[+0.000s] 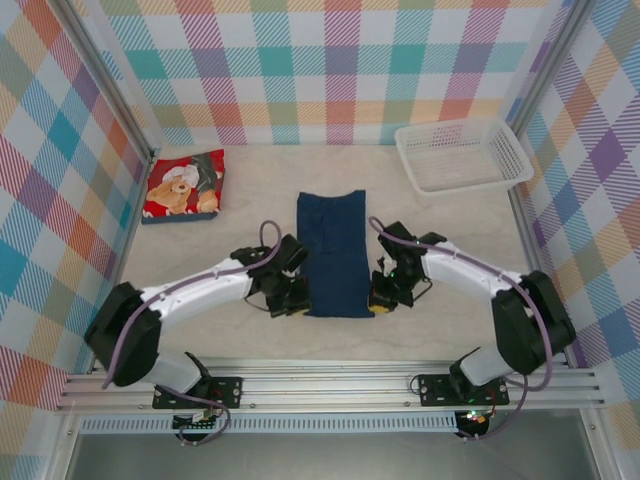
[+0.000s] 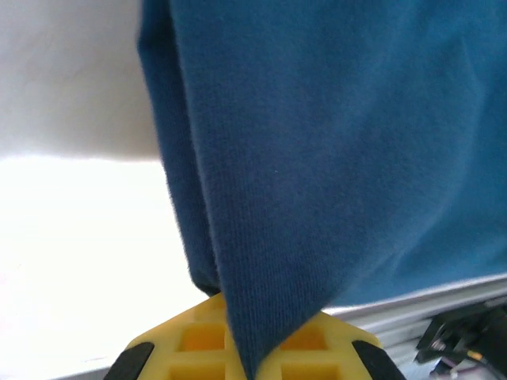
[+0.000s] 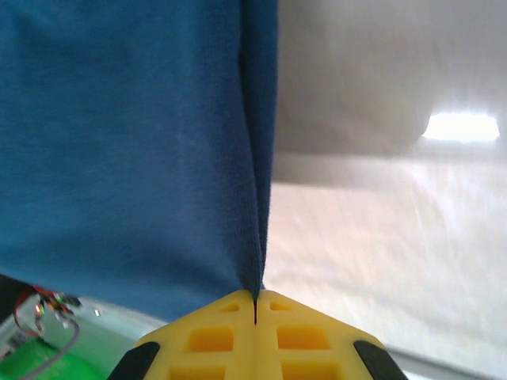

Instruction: Fold and stack the t-shirts

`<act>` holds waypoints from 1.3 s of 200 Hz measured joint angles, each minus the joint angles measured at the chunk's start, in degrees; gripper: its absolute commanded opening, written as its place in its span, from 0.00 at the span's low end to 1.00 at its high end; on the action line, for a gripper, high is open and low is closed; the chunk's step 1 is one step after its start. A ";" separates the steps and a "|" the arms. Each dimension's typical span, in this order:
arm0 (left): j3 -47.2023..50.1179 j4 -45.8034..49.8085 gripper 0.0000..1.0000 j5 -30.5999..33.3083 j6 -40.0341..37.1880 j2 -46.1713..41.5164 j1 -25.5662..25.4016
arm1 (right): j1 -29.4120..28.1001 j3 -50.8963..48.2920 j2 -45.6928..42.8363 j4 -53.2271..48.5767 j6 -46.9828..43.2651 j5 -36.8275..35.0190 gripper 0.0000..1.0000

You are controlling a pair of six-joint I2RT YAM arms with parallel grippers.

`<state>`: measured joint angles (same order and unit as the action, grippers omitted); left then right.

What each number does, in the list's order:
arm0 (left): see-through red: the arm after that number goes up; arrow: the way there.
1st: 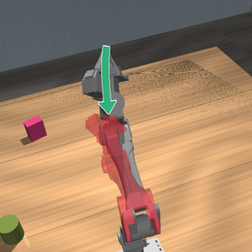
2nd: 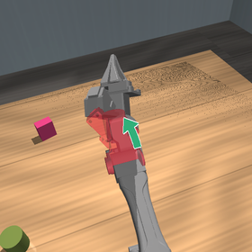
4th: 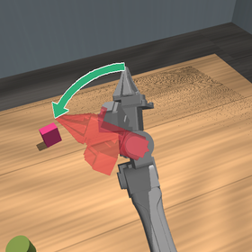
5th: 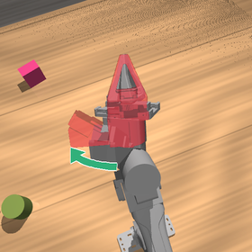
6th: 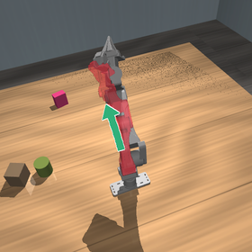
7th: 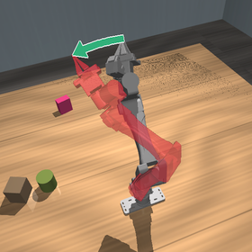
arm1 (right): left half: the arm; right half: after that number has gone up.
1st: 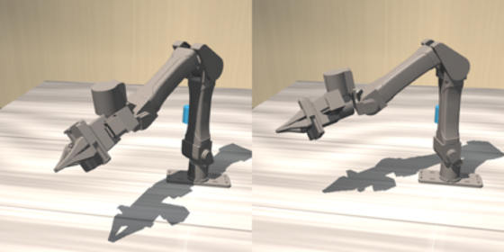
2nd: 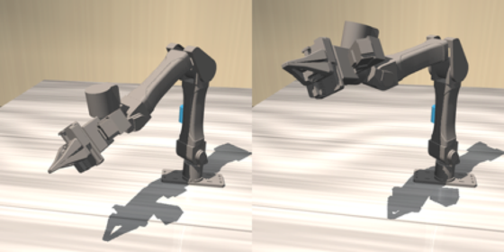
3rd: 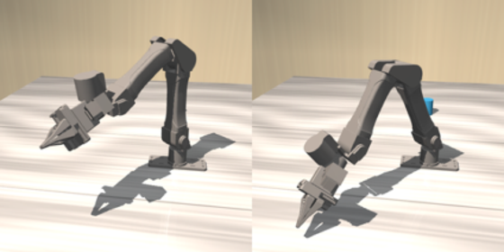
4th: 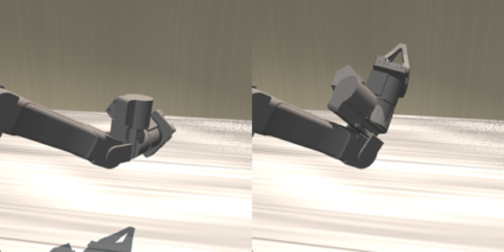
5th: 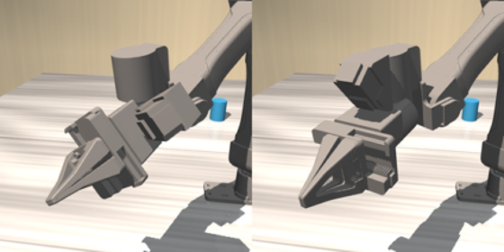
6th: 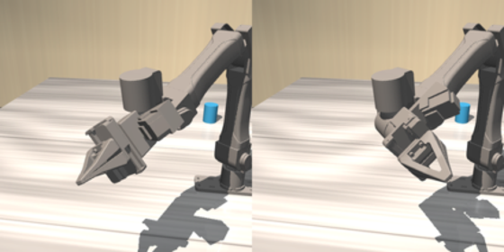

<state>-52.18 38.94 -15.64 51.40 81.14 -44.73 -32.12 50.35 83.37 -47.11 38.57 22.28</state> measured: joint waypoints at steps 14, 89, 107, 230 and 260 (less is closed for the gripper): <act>2.49 1.18 0.00 -1.14 1.51 -3.17 -0.79 | -0.85 -1.40 -2.47 -2.40 0.22 2.27 0.00; -12.94 10.45 0.00 -0.28 3.02 -4.35 -0.50 | -0.28 14.12 -4.79 -13.51 1.53 4.94 0.00; -18.58 10.73 0.00 0.26 1.86 -2.32 1.90 | 1.79 19.78 -2.99 -15.26 1.51 4.33 0.00; -41.66 11.08 0.02 -2.29 -4.31 25.05 17.05 | 11.67 50.73 26.58 -16.74 1.27 0.28 0.00; -46.75 10.43 0.02 -2.38 -4.79 30.86 18.38 | 12.98 57.42 33.16 -17.55 1.29 -1.42 0.00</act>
<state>-98.94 49.36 -18.02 46.61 112.01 -26.35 -19.14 107.77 116.53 -64.66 39.86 20.86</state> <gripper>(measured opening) 0.053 0.042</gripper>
